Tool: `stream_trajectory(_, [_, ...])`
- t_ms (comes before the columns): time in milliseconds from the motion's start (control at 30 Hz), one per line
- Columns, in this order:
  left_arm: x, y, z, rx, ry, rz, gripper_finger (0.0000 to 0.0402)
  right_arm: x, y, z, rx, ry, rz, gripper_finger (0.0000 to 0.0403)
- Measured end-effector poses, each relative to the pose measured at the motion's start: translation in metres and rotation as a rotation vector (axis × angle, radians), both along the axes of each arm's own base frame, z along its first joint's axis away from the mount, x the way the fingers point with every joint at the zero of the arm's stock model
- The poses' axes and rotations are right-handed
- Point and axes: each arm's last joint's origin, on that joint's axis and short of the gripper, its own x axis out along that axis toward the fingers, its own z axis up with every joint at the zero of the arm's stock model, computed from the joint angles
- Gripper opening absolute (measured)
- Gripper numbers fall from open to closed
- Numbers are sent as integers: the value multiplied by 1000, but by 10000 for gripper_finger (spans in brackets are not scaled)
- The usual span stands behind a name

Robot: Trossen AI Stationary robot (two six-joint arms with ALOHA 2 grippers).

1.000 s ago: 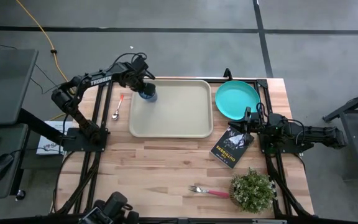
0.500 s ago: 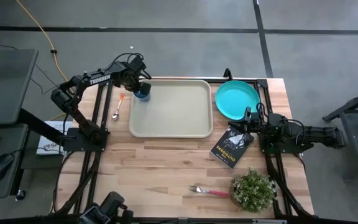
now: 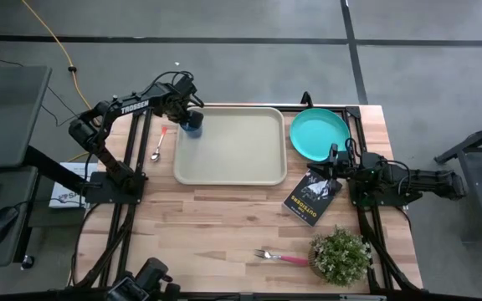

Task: Pick and place plate/cup/fork/spoon on tray
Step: Put the blue glass cup on the white tray, then put the light blue plate on the white tray

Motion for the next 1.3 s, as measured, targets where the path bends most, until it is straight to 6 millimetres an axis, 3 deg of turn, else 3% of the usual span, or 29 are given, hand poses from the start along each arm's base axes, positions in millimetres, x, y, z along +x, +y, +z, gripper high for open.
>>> stream_trajectory(500, [3,4,2,45,-31,-11,114,0,0,0,0,0,0,0])
stream_trajectory(800, [7,6,21,8,-72,-42,160,0,0,0,0,0,0,0])
stream_trajectory(1033, [3,2,55,-52,-32,-48,168,0,0,0,0,0,0,0])
stream_trajectory(1300, [-5,-15,117,212,-176,-63,168,0,0,0,0,-1,0,0])
